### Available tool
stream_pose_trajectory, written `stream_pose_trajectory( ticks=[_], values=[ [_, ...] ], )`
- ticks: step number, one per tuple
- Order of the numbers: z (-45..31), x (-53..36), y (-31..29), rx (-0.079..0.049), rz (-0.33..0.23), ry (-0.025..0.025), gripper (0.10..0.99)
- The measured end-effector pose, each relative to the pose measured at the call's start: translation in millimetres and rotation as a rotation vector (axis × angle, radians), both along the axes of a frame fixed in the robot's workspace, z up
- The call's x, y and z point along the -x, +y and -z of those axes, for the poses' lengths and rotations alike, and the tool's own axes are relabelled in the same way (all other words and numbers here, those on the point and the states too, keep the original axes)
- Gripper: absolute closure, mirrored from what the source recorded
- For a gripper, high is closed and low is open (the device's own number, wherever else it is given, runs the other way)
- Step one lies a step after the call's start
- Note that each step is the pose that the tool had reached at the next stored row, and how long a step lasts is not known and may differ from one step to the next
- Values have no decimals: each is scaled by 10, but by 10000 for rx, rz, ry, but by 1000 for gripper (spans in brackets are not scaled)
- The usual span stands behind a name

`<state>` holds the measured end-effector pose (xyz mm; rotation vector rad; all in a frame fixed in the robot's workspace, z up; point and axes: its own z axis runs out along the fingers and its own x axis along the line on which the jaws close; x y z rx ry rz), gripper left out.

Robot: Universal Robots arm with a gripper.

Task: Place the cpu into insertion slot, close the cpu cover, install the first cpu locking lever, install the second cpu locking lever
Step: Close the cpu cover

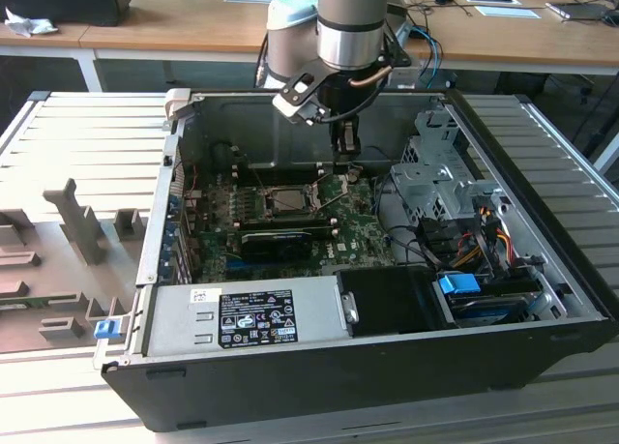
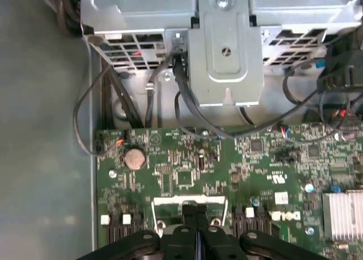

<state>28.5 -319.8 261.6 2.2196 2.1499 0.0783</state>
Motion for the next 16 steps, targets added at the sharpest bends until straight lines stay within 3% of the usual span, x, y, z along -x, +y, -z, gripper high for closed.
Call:
stream_pose_trajectory(
  ticks=[8, 16],
  values=[
    [54, -202, 2, 1, -103, 0, 980],
    [131, -290, 8, 0, -450, 1, 980]
  ],
)
